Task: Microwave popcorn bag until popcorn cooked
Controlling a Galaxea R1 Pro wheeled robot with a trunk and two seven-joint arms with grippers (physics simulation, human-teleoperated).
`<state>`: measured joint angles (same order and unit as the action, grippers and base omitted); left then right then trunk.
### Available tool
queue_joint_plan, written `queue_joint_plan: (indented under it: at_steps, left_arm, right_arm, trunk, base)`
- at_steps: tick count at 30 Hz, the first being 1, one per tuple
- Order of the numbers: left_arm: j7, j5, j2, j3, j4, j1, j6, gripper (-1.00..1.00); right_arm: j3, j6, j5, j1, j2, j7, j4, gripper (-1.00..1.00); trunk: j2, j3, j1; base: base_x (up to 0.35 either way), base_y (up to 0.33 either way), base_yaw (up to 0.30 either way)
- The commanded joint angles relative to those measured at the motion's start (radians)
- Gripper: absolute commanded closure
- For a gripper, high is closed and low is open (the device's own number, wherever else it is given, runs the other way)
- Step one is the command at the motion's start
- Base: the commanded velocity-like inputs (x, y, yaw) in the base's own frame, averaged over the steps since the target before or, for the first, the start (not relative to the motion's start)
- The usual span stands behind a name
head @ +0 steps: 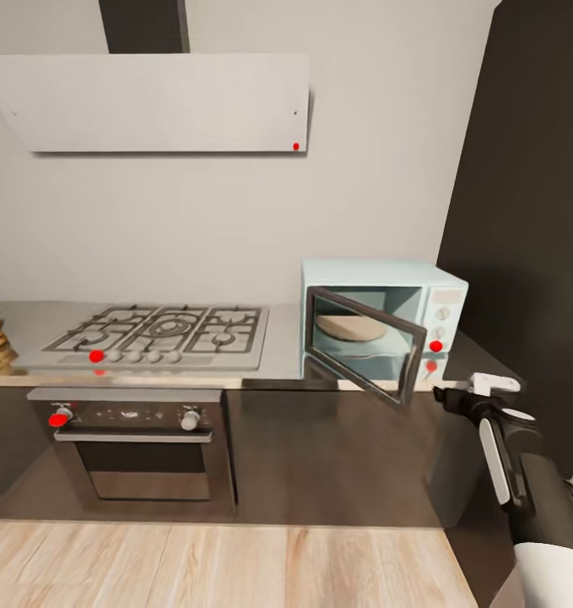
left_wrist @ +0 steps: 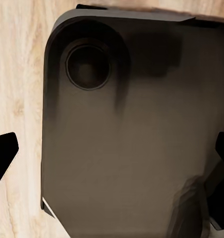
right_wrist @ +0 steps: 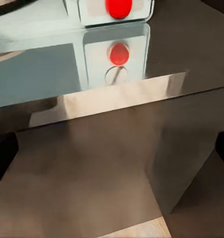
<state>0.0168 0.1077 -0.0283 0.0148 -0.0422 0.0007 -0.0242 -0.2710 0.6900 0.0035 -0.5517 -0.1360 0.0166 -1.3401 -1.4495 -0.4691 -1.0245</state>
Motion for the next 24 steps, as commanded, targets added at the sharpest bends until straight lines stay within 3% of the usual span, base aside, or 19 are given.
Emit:
queue_joint_plan:
  at_steps: [1, 7, 12, 14, 20, 24]
  left_arm:
    - [0.002, 0.009, -0.001, 0.001, -0.001, 0.000, -0.002, -1.00]
    - [0.002, 0.009, -0.001, 0.001, -0.001, 0.000, -0.002, -1.00]
    - [0.002, 0.009, -0.001, 0.001, -0.001, 0.001, -0.002, -1.00]
    - [0.002, 0.009, -0.001, 0.001, -0.001, 0.001, -0.002, -1.00]
    - [0.002, 0.009, 0.000, 0.001, -0.001, 0.000, -0.002, -1.00]
    - [0.002, 0.009, -0.001, 0.001, -0.001, 0.000, -0.002, -1.00]
  right_arm:
    - [0.000, 0.005, 0.000, -0.001, 0.000, 0.002, -0.001, -1.00]
    - [0.000, -0.063, -0.002, -0.001, -0.001, 0.017, 0.007, -1.00]
    - [-0.003, -0.073, 0.000, -0.001, -0.002, 0.122, 0.013, -1.00]
    - [-0.005, -0.070, 0.005, -0.001, -0.007, 0.191, 0.013, -1.00]
    - [-0.004, -0.056, 0.013, -0.001, -0.017, 0.233, 0.014, -1.00]
    - [-0.003, 0.010, 0.017, -0.001, -0.028, 0.330, 0.013, -1.00]
  trunk:
    - [0.000, -0.001, -0.001]
    - [0.000, -0.001, -0.001]
    - [0.000, -0.001, -0.001]
    - [0.000, -0.001, -0.001]
    - [0.000, -0.001, -0.001]
    - [0.000, -0.001, -0.001]
  base:
    - [0.288, 0.000, 0.000]
    - [0.282, 0.000, 0.000]
    - [0.264, 0.000, 0.000]
    - [0.094, 0.000, 0.000]
    - [0.013, 0.000, 0.000]
    - [0.000, 0.000, 0.000]
